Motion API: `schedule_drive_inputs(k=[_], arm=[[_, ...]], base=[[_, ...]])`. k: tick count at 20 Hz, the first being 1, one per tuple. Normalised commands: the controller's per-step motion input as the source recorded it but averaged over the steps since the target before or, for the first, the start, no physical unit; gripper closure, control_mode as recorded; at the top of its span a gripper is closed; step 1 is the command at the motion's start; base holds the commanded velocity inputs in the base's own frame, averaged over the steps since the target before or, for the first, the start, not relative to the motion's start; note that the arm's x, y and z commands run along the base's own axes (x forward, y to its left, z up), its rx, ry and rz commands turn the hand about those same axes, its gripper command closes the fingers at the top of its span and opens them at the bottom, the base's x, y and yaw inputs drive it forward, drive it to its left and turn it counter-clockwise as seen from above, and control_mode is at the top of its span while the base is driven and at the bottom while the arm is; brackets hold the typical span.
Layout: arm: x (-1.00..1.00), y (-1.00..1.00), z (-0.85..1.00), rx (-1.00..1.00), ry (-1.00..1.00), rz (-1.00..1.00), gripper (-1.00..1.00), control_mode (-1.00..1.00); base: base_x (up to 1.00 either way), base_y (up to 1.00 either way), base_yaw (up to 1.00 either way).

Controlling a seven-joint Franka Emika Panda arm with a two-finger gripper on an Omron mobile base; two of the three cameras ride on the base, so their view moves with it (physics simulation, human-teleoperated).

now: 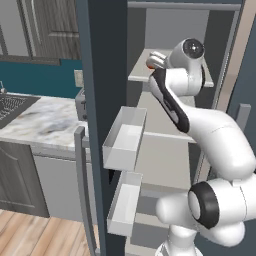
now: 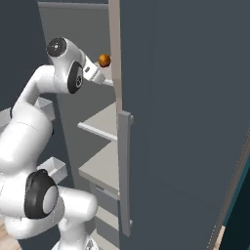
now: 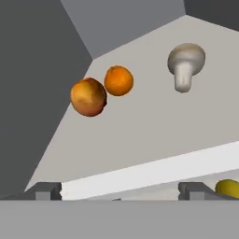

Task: Take the lemon and peach from the second highest rack and move them to the highest rack where the tangerine and mushroom are located, to maximize freezer space. Close the freezer door after rearranging.

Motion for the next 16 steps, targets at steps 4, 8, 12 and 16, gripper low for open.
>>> schedule_drive_inputs(k=[4,8,12,16], arm=[[-0.82,0.00,0.00,0.00,0.00,0.00,-1.00,-1.00],[-0.80,0.00,-0.10,0.00,0.00,0.00,-1.00,-1.00],[-0.67,-0.01,-0.23,0.00,0.05,0.00,-1.00,-1.00],[-0.50,-0.02,-0.27,0.00,0.16,0.00,-1.00,-1.00]], base=[[0.00,0.00,0.00],[0.00,0.00,0.00],[0.00,0.00,0.00],[0.00,0.00,0.00]])
